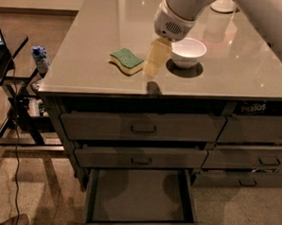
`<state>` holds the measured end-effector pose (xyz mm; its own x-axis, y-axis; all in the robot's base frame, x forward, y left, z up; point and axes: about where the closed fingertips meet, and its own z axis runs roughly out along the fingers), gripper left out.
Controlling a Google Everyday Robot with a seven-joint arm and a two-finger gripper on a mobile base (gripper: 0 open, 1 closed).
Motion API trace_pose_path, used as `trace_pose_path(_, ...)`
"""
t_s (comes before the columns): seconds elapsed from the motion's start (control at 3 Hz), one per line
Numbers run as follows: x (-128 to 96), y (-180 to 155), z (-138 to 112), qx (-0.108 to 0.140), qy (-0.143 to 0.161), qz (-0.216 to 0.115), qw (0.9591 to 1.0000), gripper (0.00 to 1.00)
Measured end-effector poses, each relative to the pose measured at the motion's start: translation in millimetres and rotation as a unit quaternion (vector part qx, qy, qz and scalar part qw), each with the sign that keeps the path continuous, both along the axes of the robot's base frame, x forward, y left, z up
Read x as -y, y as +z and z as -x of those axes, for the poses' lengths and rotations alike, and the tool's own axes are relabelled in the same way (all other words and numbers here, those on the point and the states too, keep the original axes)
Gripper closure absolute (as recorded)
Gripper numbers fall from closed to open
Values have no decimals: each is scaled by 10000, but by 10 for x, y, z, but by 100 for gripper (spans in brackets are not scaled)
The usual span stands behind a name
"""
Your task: Place sponge into bottom drawer
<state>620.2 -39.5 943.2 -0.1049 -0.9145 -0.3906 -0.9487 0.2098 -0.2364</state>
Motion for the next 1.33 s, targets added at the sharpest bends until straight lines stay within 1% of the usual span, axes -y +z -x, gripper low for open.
trace_pose_path(0.33,-125,-90,-141,-88,25,-222,9997,0)
trace_pose_path(0.67,-551,-363,-717,-554,226,-632,9962,0)
trace_pose_path(1.0,-552,-311,-772,-472,202,-690,9963,0)
trace_pose_path(1.33,-554,-348,-805,-413,147,-784,9960,0)
